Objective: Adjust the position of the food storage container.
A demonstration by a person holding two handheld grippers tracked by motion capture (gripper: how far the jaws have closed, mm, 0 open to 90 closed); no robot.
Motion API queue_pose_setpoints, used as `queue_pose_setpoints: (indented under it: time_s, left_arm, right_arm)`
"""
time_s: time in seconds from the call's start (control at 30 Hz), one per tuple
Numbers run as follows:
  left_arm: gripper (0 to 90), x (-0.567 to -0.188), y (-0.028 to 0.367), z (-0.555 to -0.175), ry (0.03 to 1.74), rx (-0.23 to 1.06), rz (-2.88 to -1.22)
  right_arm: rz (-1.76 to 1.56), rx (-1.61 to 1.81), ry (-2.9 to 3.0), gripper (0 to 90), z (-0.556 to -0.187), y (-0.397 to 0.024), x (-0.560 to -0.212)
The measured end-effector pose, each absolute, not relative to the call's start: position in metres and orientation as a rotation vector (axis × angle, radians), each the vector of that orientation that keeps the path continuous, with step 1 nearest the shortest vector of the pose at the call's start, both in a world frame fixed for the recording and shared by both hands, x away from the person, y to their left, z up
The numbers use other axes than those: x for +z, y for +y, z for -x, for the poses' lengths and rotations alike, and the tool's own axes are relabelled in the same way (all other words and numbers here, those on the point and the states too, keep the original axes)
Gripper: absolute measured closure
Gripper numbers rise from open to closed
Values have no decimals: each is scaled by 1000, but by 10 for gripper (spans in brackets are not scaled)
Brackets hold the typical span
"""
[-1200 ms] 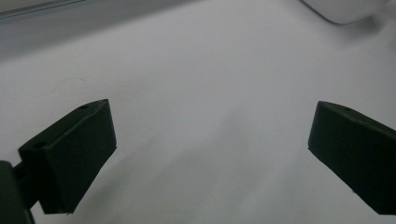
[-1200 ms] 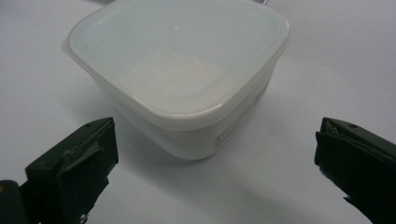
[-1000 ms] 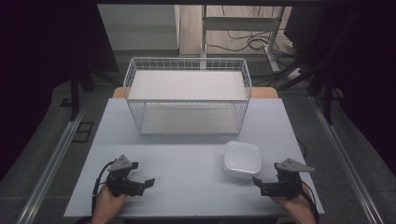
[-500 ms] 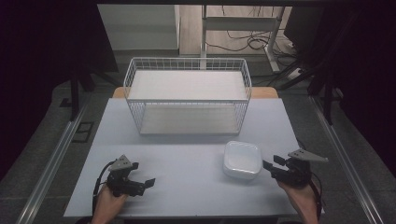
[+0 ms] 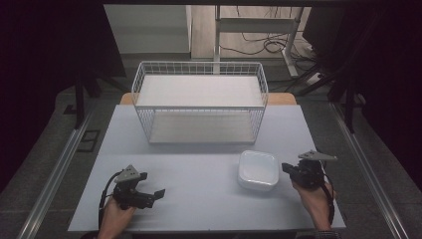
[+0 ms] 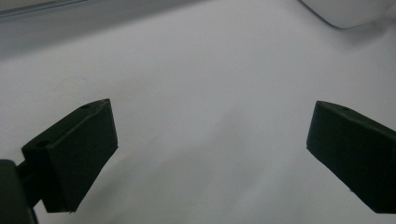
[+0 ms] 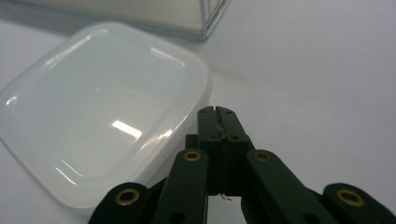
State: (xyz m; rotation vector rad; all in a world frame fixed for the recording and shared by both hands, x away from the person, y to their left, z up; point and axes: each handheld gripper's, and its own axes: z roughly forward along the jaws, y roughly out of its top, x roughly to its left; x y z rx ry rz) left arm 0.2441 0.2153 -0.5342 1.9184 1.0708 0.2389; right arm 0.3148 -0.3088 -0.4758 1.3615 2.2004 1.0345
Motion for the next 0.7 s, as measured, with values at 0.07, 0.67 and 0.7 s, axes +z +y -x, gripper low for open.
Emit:
queue_pose_setpoints:
  time_s: [0.07, 0.67, 0.7]
  left_arm:
    - [15, -534, 216, -244, 1074, 238, -1917]
    - [17, -534, 214, -244, 1068, 244, -1913]
    - [17, -534, 214, -244, 1068, 243, -1913]
  right_arm:
    - [-1381, 1036, 2218, 894, -316, -305, -478]
    - [-1334, 1089, 2306, 895, -320, -267, -483]
    - [-1326, 1093, 2313, 895, -320, -264, -483]
